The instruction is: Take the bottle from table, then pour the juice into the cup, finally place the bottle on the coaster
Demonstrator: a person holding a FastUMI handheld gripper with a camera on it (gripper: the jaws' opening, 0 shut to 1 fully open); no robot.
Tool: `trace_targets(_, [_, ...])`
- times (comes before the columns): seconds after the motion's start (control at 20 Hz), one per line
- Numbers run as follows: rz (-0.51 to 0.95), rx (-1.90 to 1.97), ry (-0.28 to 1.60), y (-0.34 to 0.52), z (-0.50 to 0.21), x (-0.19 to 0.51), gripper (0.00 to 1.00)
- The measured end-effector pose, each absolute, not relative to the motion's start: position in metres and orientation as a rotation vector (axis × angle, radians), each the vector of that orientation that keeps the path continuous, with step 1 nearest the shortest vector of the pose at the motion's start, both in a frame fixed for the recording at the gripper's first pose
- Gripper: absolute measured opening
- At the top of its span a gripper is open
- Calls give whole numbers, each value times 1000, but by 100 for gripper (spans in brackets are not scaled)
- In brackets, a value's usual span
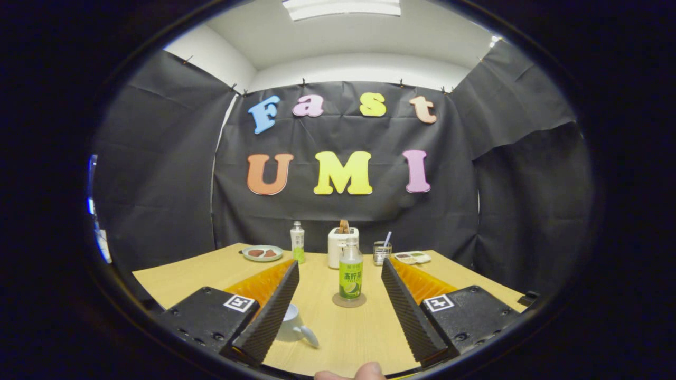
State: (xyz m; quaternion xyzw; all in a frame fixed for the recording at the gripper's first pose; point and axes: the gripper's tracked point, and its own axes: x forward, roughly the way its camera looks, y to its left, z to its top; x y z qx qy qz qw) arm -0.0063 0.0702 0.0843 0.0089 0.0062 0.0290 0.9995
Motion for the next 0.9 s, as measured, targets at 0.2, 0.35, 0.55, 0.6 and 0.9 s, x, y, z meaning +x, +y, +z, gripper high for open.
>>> trace_targets(0.2, [71, 18, -4, 66, 89, -8, 100])
trace_targets(0.35, [83, 14, -16, 72, 93, -7, 100])
trace_targets(0.55, [107, -10, -23, 82, 95, -4, 100])
trace_targets(0.6, [110, -14, -22, 83, 95, -3, 100])
trace_targets(0.9, [113, -19, -20, 87, 97, -2, 100])
